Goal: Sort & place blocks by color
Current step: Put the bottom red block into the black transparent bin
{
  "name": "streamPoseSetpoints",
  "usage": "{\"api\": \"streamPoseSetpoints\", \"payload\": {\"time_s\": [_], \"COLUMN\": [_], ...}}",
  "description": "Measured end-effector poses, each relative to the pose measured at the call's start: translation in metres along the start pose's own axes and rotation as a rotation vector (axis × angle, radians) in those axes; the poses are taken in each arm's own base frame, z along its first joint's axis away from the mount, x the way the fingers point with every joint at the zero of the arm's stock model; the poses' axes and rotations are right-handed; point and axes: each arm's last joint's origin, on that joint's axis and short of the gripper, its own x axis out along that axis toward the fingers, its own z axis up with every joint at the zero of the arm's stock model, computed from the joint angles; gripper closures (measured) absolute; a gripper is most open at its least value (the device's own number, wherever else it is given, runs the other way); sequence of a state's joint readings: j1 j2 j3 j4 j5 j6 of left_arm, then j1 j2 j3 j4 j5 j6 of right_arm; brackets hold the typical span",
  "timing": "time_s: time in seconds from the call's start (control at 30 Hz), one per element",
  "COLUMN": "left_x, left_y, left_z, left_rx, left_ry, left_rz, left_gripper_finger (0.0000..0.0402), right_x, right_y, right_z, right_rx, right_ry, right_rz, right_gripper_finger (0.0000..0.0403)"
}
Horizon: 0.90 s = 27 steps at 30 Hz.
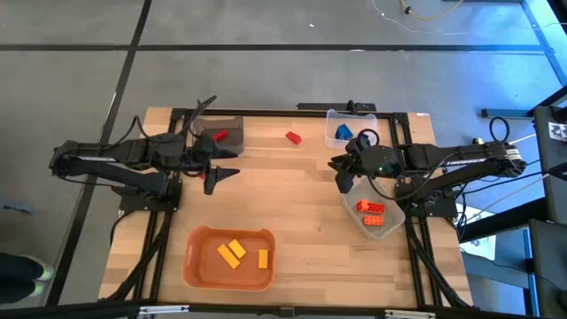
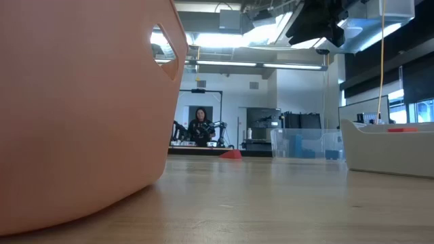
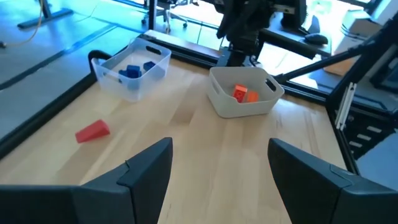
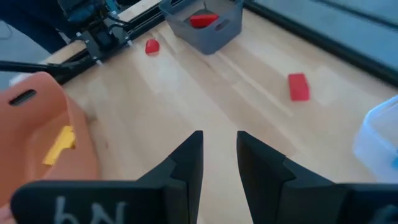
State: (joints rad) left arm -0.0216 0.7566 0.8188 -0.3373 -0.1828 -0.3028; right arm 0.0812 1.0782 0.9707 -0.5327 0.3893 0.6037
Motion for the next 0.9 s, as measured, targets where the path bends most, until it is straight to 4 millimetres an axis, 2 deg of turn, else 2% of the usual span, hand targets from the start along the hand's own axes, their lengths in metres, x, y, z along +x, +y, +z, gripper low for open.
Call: {"api": "streamPoseSetpoints", "payload": {"time_s": [0.33, 0.57, 0.63, 0.73, 0.9], "left_x": [-0.004, -0.004, -0.004, -0.004, -0.004], "left_y": [0.001, 0.001, 0.001, 0.001, 0.001], "left_z": [0.001, 0.001, 0.001, 0.001, 0.001], "left_rx": [-0.011, -0.011, -0.011, -0.011, -0.009], "left_ry": [-0.032, -0.031, -0.031, -0.032, -0.032], "left_rz": [0.000, 0.001, 0.001, 0.005, 0.007], "left_gripper_finger": [0.0147, 0.0147, 0.0147, 0.0147, 0.0147], "right_x": [0.010, 0.016, 0.017, 0.017, 0.017], "right_y": [-0.008, -0.008, -0.007, -0.007, -0.006], "right_z": [-0.002, -0.003, -0.002, -0.002, 0.002], "right_rx": [0.057, -0.010, 0.009, 0.006, -0.001], "right_ry": [0.133, 0.138, 0.133, 0.129, 0.074], "right_rz": [0.045, 0.032, 0.035, 0.035, 0.017], "right_gripper_finger": [0.0298, 0.0298, 0.0318, 0.0384, 0.0399]}}
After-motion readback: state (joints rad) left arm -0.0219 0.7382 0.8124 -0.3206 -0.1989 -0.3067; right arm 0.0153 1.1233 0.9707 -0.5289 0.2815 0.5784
